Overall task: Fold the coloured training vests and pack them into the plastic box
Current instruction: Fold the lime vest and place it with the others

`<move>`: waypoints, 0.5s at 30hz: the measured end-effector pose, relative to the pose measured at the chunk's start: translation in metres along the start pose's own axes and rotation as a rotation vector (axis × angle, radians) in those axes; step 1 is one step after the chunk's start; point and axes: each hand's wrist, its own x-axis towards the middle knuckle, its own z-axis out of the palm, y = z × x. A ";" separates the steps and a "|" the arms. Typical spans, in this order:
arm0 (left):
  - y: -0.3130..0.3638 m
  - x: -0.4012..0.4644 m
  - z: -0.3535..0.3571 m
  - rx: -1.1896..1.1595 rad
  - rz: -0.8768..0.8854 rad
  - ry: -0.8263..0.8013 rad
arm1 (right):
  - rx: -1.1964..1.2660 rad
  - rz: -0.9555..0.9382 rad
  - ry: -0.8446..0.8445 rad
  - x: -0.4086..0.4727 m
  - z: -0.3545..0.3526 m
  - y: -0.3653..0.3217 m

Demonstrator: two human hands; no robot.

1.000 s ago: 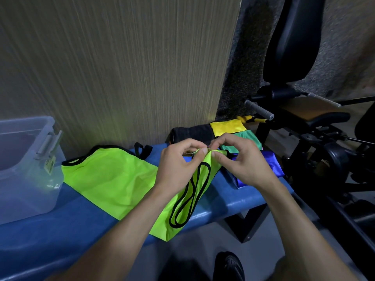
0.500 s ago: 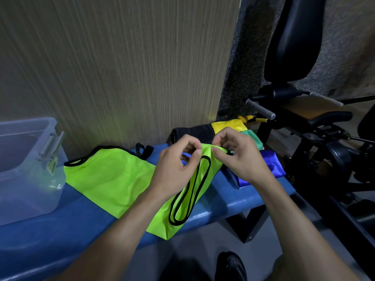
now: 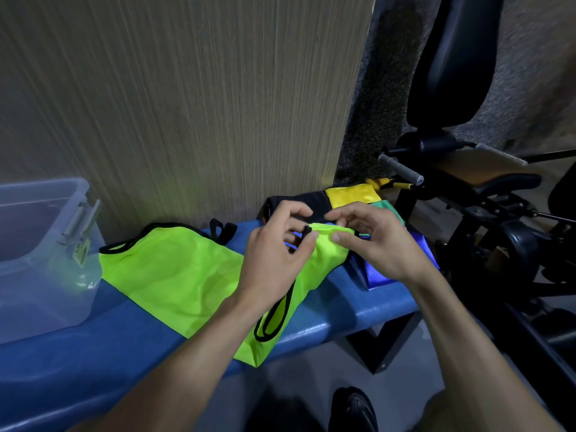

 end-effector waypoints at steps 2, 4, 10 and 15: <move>0.002 -0.001 -0.001 -0.035 -0.026 -0.079 | -0.096 -0.023 -0.052 -0.002 -0.007 -0.001; 0.006 -0.001 0.000 -0.125 -0.073 -0.162 | -0.155 -0.049 -0.077 -0.003 -0.011 -0.004; 0.002 -0.002 -0.019 -0.052 -0.026 -0.166 | -0.197 -0.007 0.014 -0.006 -0.009 -0.009; 0.006 -0.031 -0.036 0.417 0.202 -0.430 | -0.222 -0.001 0.054 -0.003 -0.003 -0.008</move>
